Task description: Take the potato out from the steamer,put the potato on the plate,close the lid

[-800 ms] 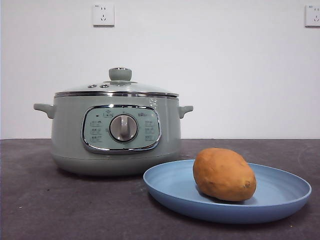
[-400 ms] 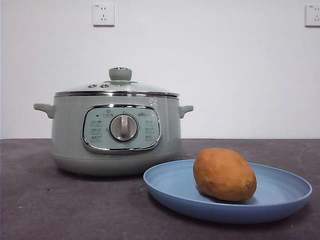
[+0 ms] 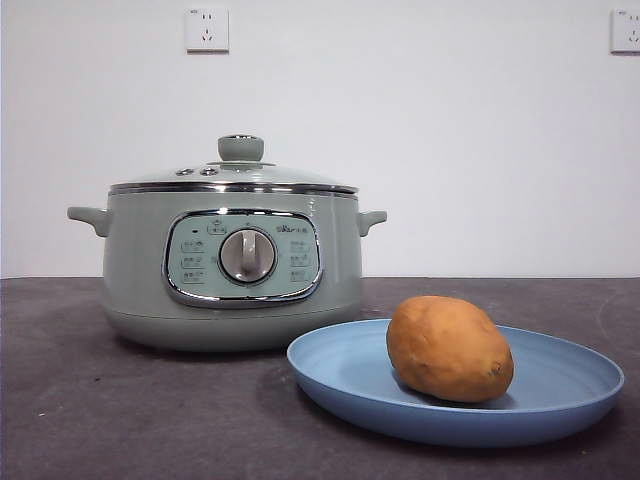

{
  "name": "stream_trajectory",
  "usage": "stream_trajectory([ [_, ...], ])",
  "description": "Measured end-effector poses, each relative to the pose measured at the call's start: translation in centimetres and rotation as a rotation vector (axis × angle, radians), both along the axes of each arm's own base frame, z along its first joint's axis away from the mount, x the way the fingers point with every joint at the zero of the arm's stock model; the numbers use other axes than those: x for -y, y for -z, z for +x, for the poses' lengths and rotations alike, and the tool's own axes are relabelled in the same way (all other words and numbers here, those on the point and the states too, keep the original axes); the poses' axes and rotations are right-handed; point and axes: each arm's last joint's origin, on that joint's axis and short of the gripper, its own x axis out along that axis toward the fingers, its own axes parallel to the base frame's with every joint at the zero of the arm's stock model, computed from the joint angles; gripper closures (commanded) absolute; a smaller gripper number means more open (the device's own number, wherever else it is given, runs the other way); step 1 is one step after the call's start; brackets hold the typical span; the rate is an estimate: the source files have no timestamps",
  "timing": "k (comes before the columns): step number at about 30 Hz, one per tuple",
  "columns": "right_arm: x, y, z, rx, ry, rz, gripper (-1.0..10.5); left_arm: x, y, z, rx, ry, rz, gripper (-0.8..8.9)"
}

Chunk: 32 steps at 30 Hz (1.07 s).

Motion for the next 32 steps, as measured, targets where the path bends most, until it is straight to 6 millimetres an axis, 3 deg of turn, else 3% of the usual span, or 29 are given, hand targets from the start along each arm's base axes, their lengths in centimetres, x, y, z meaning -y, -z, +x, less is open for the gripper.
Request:
stream_trajectory([
  [12,0.1,3.4,0.0,-0.092,0.012,0.033,9.5,0.0,0.0,0.0,0.000,0.000,0.000,8.17],
  [32,0.1,3.5,0.0,-0.104,0.014,0.063,9.5,0.0,0.0,0.0,0.000,0.000,0.000,8.17],
])
